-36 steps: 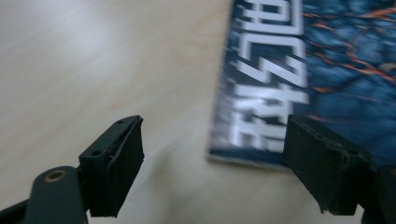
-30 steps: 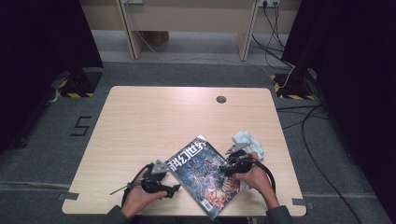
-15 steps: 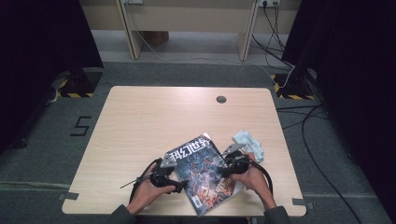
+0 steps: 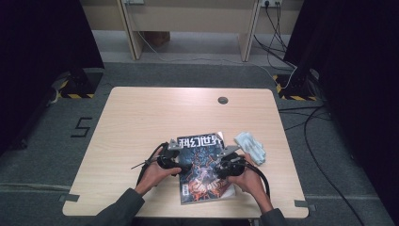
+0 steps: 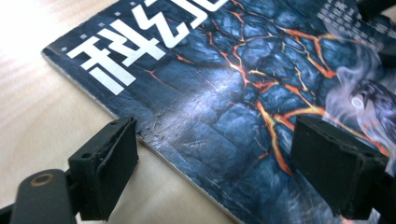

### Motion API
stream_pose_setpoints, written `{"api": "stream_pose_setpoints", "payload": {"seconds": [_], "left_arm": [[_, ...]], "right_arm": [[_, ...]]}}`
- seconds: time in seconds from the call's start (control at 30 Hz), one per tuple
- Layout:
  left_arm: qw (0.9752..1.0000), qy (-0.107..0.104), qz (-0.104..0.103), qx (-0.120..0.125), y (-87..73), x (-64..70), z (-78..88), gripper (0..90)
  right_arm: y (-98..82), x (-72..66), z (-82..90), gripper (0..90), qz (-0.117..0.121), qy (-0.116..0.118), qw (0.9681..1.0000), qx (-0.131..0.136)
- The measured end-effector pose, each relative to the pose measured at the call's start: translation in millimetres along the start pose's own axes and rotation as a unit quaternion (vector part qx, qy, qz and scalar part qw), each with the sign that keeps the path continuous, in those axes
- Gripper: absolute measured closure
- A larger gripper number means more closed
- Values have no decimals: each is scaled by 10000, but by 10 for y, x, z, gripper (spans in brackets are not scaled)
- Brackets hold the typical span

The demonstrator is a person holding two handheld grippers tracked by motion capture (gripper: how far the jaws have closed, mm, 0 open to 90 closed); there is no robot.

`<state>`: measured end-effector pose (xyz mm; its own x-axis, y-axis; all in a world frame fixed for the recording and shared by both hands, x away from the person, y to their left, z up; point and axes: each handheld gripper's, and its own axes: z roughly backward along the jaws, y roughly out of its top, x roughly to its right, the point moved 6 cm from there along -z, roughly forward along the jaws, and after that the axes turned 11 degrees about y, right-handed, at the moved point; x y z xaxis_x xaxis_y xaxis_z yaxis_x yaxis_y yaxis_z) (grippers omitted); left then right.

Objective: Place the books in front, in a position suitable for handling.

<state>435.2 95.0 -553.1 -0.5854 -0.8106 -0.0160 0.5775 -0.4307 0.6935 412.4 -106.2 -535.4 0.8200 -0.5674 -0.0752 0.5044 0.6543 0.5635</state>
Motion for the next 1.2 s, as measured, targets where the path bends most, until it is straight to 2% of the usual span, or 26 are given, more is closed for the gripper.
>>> {"api": "stream_pose_setpoints", "payload": {"seconds": [0.13, 0.2, 0.3, 0.4, 0.43, 0.5, 0.6, 0.67, 0.73, 0.97, 1.07, 1.2], "left_arm": [[10000, -71, 24, -11, -113, 60, 119, 184], [9999, -147, -32, -45, -193, 129, 206, 191], [9994, -258, -246, -19, -309, 255, 350, 225], [9990, -346, -272, 30, -361, 344, 385, 271], [9991, -315, -297, 41, -354, 353, 382, 269], [9991, -209, -360, 56, -317, 318, 350, 257], [9992, -216, -333, 86, -302, 265, 325, 259], [9994, -254, -197, 83, -292, 216, 301, 264], [9995, -239, -155, 107, -275, 168, 277, 265], [9999, -60, 23, 156, -192, 26, 191, 271], [9997, 56, 127, 198, -152, -33, 148, 271], [9996, 114, 138, 197, -112, -77, 113, 270]], "right_arm": [[-19, 24, -1, 482, -294, 33, 9995, 104], [-25, 31, 0, 482, -295, 46, 9995, 141], [-27, 18, 3, 479, -336, 17, 9994, 119], [-24, 22, 2, 477, -394, 6, 9992, 107], [-15, 23, -7, 475, -391, -35, 9991, 137], [-1, 23, -20, 476, -402, -71, 9990, 171], [18, 42, -39, 476, -414, -73, 9988, 234], [33, 55, -52, 475, -448, -105, 9986, 276], [54, 73, -67, 475, -471, -136, 9984, 295], [143, 185, -128, 471, -571, -172, 9974, 407], [204, 280, -169, 470, -619, -212, 9967, 476], [227, 313, -182, 469, -647, -238, 9964, 489]]}}
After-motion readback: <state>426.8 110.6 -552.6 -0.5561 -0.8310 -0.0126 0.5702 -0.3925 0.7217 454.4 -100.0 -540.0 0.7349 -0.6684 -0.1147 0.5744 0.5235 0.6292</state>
